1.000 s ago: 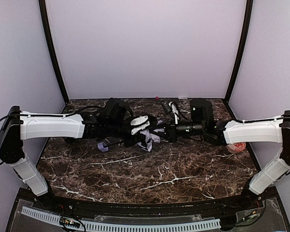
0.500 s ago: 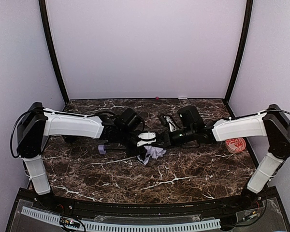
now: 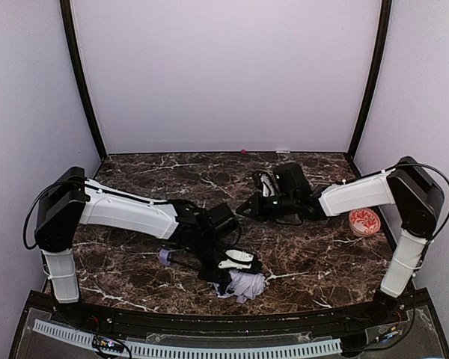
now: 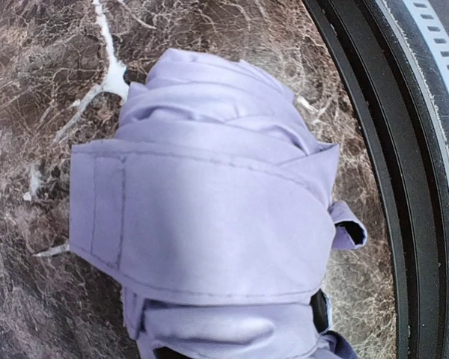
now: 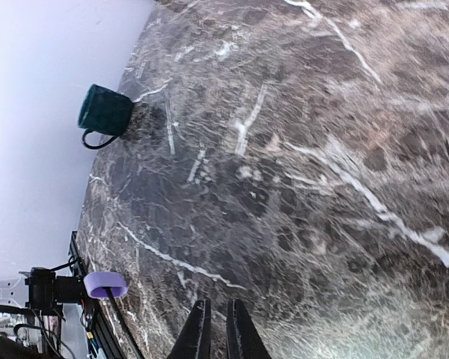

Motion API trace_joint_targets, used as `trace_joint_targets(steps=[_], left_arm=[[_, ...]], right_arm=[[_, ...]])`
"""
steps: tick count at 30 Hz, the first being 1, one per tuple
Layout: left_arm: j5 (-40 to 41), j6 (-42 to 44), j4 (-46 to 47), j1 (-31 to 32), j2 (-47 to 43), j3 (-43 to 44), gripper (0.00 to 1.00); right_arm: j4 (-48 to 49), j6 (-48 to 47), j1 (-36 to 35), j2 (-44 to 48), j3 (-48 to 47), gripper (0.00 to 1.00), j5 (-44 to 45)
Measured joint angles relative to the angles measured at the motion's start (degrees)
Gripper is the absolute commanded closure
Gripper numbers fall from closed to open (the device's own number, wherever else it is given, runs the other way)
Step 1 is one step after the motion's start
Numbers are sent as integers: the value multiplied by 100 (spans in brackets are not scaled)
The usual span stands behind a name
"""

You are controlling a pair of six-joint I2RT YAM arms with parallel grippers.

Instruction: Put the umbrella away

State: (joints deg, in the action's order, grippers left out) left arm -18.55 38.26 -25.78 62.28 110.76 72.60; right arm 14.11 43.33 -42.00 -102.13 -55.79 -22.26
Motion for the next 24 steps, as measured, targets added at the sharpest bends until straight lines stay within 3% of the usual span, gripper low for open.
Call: trace_joint_targets(steps=[8,15,18,21,23,24], left_arm=[[-101,-35,339,-144,-197,-378,100],[1182,-247,1753,-149,-1561,-1878,100],[1397,-378,2164,-254,-2015,-1943,100],[1373,-684,2625,-372,-2387,-1928,100],[1322,-1021,2962,-450,-2653,-1945,100],[1292,-1193,3191,-481,-2804,-1974,100]], right_arm=[[-393,-717,96,341,-197,79,76],[-1209,-2269,278,1547,-195,62,-136],[-1488,-2841,273,2046,-195,52,-256],[-1569,-3270,273,2531,-146,35,-332],[-1510,-3563,273,2949,-39,3,-435],[-1440,-3628,273,3132,24,1,-514]])
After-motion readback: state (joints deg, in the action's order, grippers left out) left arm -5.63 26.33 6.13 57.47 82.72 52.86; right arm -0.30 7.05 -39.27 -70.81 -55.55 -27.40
